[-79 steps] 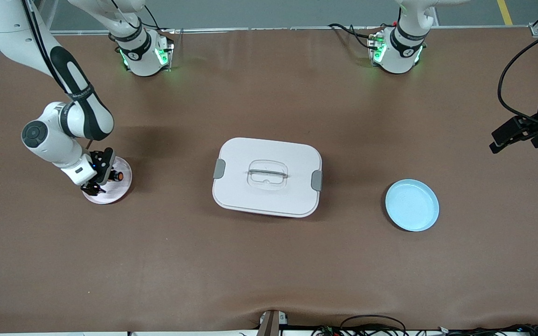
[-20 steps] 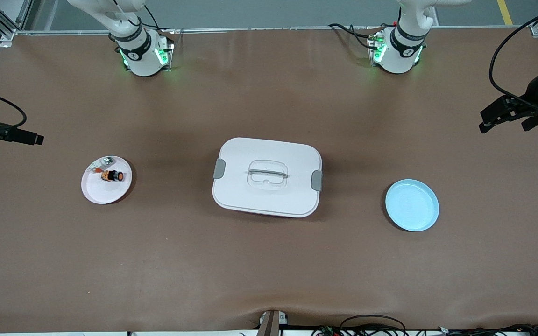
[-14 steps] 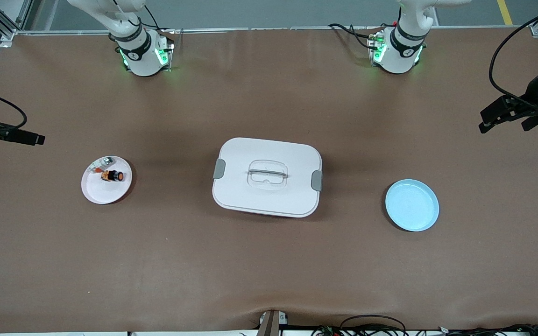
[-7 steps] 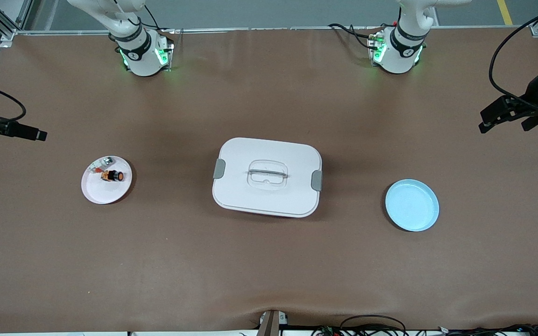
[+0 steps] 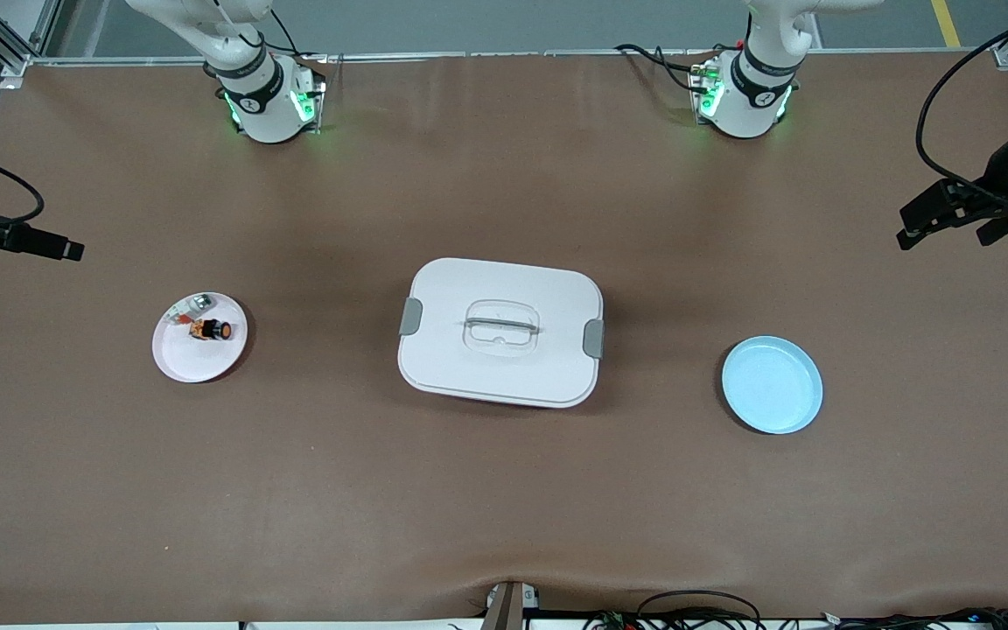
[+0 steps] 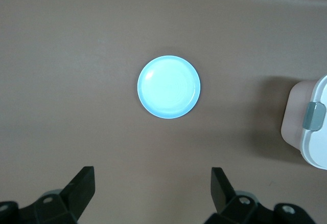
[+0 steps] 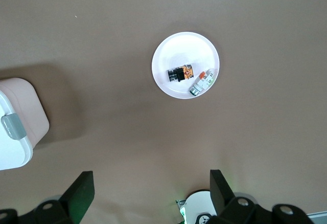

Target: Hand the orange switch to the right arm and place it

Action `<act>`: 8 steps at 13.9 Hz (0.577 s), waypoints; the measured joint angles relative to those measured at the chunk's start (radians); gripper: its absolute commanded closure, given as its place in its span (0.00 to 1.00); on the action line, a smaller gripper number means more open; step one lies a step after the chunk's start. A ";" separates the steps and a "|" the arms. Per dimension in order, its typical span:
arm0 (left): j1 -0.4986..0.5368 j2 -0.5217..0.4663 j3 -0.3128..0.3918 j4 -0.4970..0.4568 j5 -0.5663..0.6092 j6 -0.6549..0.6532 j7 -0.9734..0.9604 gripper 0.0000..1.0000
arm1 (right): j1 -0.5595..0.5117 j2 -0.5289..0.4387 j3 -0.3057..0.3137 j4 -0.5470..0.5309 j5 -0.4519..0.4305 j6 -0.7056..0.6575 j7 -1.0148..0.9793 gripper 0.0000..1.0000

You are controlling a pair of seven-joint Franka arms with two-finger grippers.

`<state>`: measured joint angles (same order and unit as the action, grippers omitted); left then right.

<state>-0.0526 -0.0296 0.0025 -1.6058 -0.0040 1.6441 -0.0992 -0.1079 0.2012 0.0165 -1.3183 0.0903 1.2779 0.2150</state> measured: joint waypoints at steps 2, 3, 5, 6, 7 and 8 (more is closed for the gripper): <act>0.000 0.000 0.000 0.000 0.000 0.000 0.000 0.00 | 0.000 -0.032 0.000 -0.051 0.000 0.030 0.001 0.00; 0.000 0.000 0.000 0.000 0.000 0.000 0.000 0.00 | 0.000 -0.057 0.000 -0.088 0.000 0.053 0.001 0.00; 0.000 0.000 0.000 0.000 0.000 0.000 0.000 0.00 | 0.000 -0.106 0.000 -0.156 0.000 0.084 0.001 0.00; 0.000 0.000 0.000 0.000 0.000 0.000 0.000 0.00 | 0.001 -0.128 0.001 -0.180 0.000 0.089 0.001 0.00; 0.000 0.000 0.000 0.000 0.000 0.000 0.000 0.00 | 0.001 -0.148 0.002 -0.200 0.000 0.093 0.001 0.00; 0.000 0.000 0.000 0.000 0.000 0.000 0.000 0.00 | 0.002 -0.165 0.004 -0.218 0.000 0.102 0.001 0.00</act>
<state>-0.0523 -0.0296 0.0025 -1.6058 -0.0040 1.6440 -0.0992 -0.1063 0.0361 0.0204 -1.5367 0.0904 1.3797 0.2163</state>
